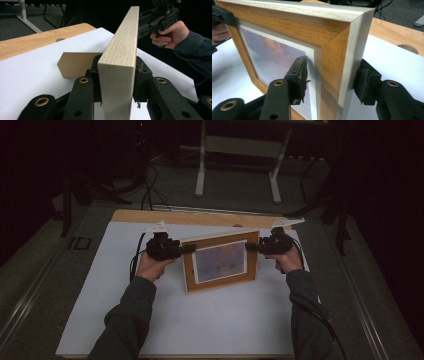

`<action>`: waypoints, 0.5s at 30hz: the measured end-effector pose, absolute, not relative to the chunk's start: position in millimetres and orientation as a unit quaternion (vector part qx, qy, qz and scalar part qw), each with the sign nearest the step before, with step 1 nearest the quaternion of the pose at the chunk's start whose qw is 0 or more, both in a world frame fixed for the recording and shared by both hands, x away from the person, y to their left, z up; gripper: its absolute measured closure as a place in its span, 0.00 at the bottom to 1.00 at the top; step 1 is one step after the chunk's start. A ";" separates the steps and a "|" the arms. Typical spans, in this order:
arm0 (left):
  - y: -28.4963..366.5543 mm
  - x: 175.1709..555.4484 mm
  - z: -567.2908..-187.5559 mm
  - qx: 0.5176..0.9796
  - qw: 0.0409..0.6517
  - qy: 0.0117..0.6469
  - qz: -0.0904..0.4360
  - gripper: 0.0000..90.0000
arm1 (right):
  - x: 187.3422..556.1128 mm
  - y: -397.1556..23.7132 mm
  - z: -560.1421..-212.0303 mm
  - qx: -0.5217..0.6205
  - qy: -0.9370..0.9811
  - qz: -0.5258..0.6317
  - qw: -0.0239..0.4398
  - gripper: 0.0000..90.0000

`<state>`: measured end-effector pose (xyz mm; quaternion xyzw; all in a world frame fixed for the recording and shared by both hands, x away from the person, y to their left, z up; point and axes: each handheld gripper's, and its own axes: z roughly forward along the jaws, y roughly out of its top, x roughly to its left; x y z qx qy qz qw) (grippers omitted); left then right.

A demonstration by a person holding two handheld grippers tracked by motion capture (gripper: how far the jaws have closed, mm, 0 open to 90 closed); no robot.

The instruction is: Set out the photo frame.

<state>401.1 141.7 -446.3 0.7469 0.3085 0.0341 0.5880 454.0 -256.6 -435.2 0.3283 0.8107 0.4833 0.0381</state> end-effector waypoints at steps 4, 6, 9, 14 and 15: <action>141.1 403.4 -446.9 0.746 0.589 0.309 0.035 0.73 | 447.6 -260.6 -435.7 0.334 0.808 0.484 0.033 0.60; 141.0 404.5 -447.4 0.745 0.591 0.309 0.033 0.72 | 446.0 -261.5 -435.9 0.333 0.808 0.485 0.033 0.61; 140.7 405.4 -447.8 0.744 0.592 0.308 0.032 0.72 | 442.4 -263.2 -436.3 0.335 0.807 0.485 0.032 0.62; 141.4 409.0 -449.2 0.742 0.598 0.303 0.028 0.69 | 431.4 -267.5 -438.6 0.338 0.802 0.492 0.029 0.66; 141.6 409.7 -449.4 0.742 0.599 0.301 0.027 0.69 | 427.7 -268.3 -439.0 0.338 0.801 0.492 0.030 0.67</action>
